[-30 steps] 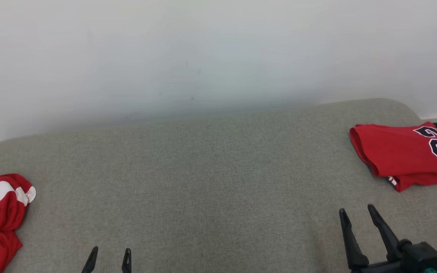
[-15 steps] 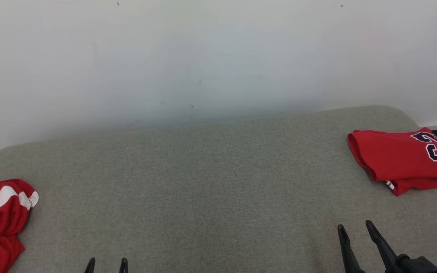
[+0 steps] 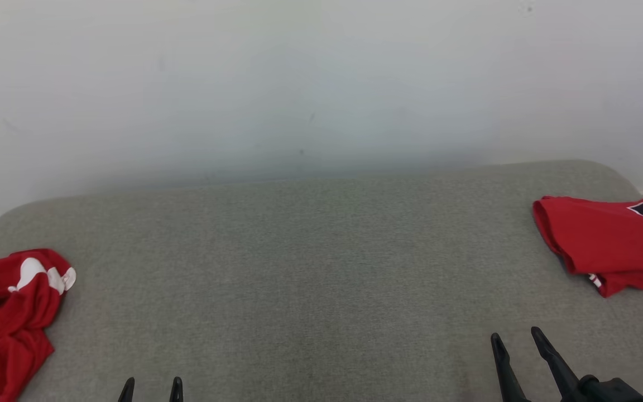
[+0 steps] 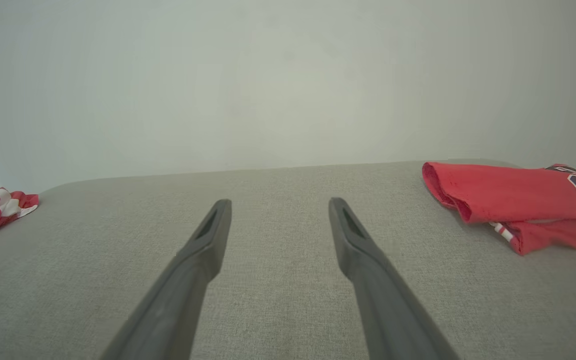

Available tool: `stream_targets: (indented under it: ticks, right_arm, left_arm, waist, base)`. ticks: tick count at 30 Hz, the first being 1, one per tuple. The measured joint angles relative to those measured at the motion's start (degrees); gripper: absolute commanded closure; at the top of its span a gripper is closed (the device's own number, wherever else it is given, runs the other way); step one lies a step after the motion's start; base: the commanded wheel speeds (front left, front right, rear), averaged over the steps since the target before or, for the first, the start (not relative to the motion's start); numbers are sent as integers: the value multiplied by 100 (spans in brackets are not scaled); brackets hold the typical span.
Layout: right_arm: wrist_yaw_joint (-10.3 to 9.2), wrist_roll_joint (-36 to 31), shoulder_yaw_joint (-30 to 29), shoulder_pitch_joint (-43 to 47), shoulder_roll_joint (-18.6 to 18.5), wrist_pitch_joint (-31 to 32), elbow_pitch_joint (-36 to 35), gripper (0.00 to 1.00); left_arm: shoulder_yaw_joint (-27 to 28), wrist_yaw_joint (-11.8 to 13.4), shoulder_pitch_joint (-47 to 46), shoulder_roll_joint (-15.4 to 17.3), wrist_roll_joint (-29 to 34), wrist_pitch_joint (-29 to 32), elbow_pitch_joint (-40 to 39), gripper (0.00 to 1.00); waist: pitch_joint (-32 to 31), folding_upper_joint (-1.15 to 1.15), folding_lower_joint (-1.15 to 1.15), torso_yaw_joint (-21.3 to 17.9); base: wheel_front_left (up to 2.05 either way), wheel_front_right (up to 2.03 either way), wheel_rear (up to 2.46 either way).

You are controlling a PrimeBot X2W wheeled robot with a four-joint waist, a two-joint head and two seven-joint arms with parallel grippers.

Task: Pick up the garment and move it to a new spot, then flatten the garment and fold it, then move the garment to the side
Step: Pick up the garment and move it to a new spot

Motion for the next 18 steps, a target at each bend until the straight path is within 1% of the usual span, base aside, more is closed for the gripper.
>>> stream_targets:
  ticks: [4, 8, 18]
  right_arm:
    - [0, 40, 121, -40, -13, 1, -20, 0]
    - [0, 89, 220, -123, -22, 0, -38, 0]
    - [0, 143, 320, -180, 0, 0, -38, 0]
  left_arm:
    - [5, 12, -43, -5, -7, 0, -4, 0]
    - [23, 79, -91, -5, -67, 0, -48, 0]
    - [-3, 152, -114, -7, -105, 0, -158, 0]
  waist:
    - [32, 0, 0, 191]
    - [65, 0, 0, 439]
    - [115, 0, 0, 1232]
  base:
    - [0, 0, 0]
    - [0, 0, 0]
    - [0, 0, 0]
